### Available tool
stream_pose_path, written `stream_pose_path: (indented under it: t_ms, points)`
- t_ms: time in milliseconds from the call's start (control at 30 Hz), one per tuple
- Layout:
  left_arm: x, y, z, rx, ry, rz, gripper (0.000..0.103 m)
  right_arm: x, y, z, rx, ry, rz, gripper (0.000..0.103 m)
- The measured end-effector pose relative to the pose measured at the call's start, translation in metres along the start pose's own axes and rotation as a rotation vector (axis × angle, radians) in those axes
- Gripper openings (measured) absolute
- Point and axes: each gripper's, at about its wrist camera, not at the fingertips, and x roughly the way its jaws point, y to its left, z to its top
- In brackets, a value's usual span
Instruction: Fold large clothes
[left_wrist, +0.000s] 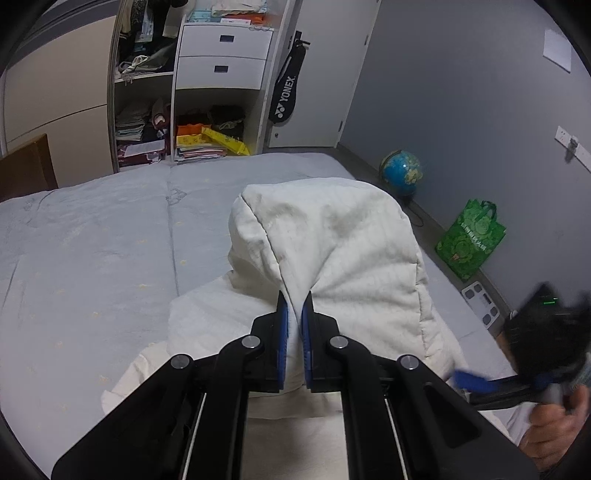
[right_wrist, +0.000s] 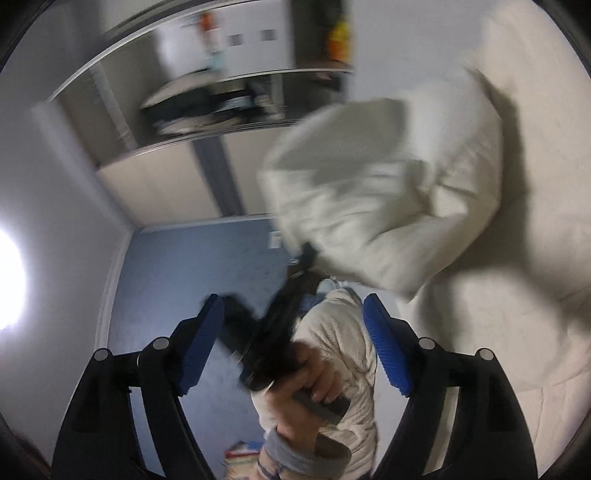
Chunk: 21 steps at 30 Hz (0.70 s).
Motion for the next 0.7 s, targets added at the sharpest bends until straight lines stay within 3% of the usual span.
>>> stream_pose_path:
  t_ms: [33, 100, 300, 567, 700]
  points:
    - [-0.003, -0.004, -0.004, 0.004, -0.005, -0.006, 0.007, 0.008, -0.011, 0.008, 0.048, -0.002, -0.035, 0.075]
    - [-0.009, -0.009, -0.011, 0.015, -0.013, -0.016, 0.007, 0.021, -0.021, 0.024, 0.112, -0.013, -0.020, 0.078]
    - [-0.027, -0.028, -0.049, 0.021, -0.029, -0.085, 0.007, 0.045, -0.033, 0.069, 0.166, -0.049, 0.010, 0.083]
    - [-0.019, -0.056, -0.106, 0.113, 0.027, -0.047, 0.007, 0.056, -0.033, 0.079, 0.095, 0.086, -0.080, 0.088]
    - [-0.027, -0.054, -0.120, 0.103, 0.014, -0.032, 0.007, 0.024, -0.032, 0.062, -0.013, 0.115, -0.166, 0.088]
